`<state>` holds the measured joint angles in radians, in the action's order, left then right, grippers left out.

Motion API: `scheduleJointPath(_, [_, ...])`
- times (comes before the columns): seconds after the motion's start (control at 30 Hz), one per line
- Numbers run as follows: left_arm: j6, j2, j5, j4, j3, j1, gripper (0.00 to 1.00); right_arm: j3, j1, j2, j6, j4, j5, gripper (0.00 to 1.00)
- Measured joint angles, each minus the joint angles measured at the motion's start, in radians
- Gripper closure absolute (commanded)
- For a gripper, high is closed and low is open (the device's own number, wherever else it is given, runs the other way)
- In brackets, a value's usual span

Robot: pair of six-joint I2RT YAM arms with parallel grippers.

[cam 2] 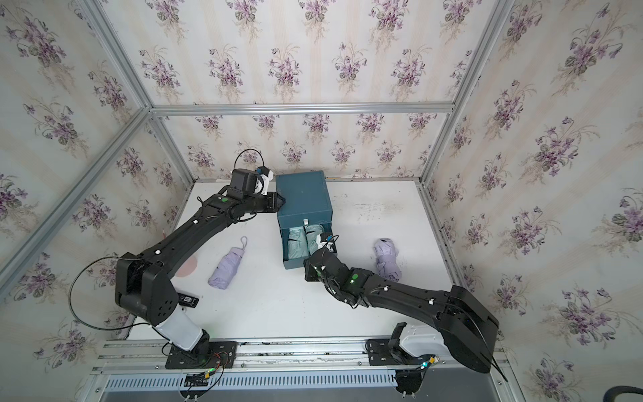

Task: Place the umbrella in the drawer by color
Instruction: Close the drawer in the storage box.

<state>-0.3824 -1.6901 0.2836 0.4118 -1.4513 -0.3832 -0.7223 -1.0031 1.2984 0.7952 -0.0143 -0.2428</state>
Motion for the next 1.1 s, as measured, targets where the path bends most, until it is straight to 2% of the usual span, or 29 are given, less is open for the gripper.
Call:
scheduleJointPath(0.1, [0.006,-0.001,-0.002,0.000,-0.001,0.000,0.63,-0.021,0.002,0.013,-0.008,-0.034,-0.014,0.48])
scheduleJointPath(0.2, [0.012,-0.003,-0.005,0.000,-0.003,0.000,0.63,-0.007,0.003,0.008,-0.011,-0.035,-0.026,0.43])
scheduleJointPath(0.27, [0.012,-0.007,-0.008,0.001,-0.008,0.000,0.64,0.013,0.006,0.006,-0.011,-0.032,-0.025,0.48])
scheduleJointPath(0.33, [0.013,-0.015,-0.014,0.005,-0.018,0.000,0.64,0.027,0.011,0.013,-0.011,-0.029,-0.014,0.62])
scheduleJointPath(0.53, [0.016,-0.021,-0.020,0.009,-0.028,0.000,0.65,0.009,0.045,0.043,-0.035,-0.006,0.037,0.91])
scheduleJointPath(0.63, [0.019,-0.019,-0.023,0.009,-0.027,0.000,0.65,-0.019,0.063,0.058,-0.050,-0.005,0.058,1.00])
scheduleJointPath(1.03, [0.034,-0.005,-0.068,-0.035,0.010,-0.016,0.68,-0.076,0.154,0.168,-0.113,0.114,0.135,1.00])
scheduleJointPath(1.1, [0.034,-0.003,-0.074,-0.042,0.017,-0.019,0.68,-0.095,0.171,0.206,-0.121,0.149,0.141,0.92])
